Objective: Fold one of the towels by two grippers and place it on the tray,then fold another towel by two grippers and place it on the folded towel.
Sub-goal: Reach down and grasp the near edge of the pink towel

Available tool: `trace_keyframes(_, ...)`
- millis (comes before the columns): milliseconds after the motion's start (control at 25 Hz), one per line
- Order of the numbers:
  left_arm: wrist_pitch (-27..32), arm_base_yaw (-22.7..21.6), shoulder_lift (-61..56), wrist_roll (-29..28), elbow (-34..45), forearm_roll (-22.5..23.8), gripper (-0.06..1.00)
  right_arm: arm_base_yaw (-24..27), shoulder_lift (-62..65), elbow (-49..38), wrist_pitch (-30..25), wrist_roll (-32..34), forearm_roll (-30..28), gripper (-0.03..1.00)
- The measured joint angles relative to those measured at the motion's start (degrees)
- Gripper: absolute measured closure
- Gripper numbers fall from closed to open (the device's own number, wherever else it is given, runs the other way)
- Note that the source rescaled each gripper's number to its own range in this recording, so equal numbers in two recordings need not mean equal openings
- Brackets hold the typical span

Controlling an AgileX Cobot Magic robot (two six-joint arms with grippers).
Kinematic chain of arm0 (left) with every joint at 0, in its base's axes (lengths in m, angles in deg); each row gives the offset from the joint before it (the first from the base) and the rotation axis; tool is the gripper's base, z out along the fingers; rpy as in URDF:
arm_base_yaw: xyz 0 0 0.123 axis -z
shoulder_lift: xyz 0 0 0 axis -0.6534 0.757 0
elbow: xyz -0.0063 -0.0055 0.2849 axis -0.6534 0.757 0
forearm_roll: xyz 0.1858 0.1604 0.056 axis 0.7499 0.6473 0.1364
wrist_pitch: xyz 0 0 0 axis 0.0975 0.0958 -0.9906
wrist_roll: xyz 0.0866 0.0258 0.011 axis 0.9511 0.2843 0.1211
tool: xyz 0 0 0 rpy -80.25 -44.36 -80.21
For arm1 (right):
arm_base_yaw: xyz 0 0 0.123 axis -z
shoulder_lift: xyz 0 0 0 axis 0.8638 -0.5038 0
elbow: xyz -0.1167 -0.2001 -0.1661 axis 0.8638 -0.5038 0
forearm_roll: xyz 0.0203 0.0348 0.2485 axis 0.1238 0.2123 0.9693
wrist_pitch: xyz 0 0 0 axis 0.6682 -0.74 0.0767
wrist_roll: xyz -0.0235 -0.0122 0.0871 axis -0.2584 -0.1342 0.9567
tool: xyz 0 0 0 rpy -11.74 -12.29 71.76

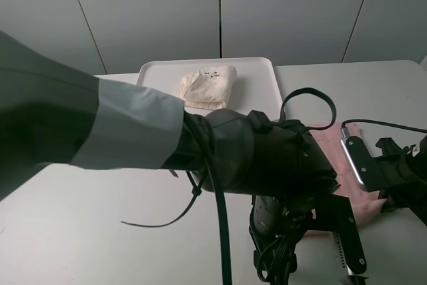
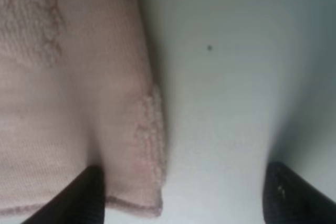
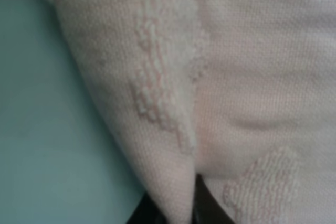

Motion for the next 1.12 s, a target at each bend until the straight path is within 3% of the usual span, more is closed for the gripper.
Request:
trace_keyframes(400,-0.5,0.0,0.0,-0.4,0.0,0.4,0.15,0.0,0.0,0.0,0.0,0.0,0.0,0.95)
trace_keyframes(520,-1.2,0.0,0.0,-0.7,0.0,0.4,0.19,0.0,0.0,0.0,0.0,0.0,0.0,0.95)
trace_keyframes(880,-2.9,0.0,0.1,-2.4,0.0,1.4,0.56,0.0,0.0,0.0,0.0,0.0,0.1,0.95)
trace_keyframes(960,-3.2,0.0,0.1,-4.2,0.0,3.4,0.69,0.0,0.0,0.0,0.0,0.0,0.1,0.95)
trace_keyframes(1040,-3.4,0.0,0.1,-7.6,0.0,6.6,0.89,0.0,0.0,0.0,0.0,0.0,0.1,0.95)
trace_keyframes(1120,-3.4,0.0,0.1,-9.8,0.0,9.7,0.93,0.0,0.0,0.0,0.0,0.0,0.4,0.95)
